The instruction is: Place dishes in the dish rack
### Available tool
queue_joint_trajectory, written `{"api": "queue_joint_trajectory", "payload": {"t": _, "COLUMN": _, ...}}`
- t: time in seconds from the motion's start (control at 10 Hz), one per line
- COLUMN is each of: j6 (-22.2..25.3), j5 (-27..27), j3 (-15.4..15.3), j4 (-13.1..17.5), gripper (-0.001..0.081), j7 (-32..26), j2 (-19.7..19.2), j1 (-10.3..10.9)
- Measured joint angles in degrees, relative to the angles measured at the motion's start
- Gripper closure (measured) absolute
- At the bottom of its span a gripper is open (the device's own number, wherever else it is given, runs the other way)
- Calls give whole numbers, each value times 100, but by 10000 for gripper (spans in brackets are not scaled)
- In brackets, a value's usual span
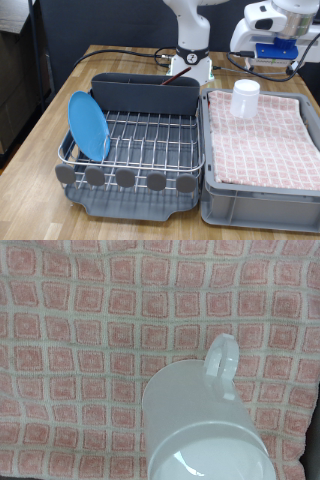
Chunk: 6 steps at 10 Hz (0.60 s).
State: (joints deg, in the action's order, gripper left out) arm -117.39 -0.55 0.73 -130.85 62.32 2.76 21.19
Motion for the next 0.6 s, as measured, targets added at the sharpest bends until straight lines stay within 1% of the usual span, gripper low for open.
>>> {"api": "queue_joint_trajectory", "payload": {"t": 0.2, "j6": -760, "j5": -107, "j3": -4, "j4": -385, "gripper": 3, "j7": 7, "j2": 17, "j1": 0}}
{"api": "queue_joint_trajectory", "payload": {"t": 0.3, "j6": -642, "j5": -93, "j3": -2, "j4": -354, "gripper": 3, "j7": 7, "j2": 20, "j1": 0}}
{"api": "queue_joint_trajectory", "payload": {"t": 0.6, "j6": -514, "j5": 858, "j3": 125, "j4": -351, "gripper": 3, "j7": 25, "j2": 0, "j1": -15}}
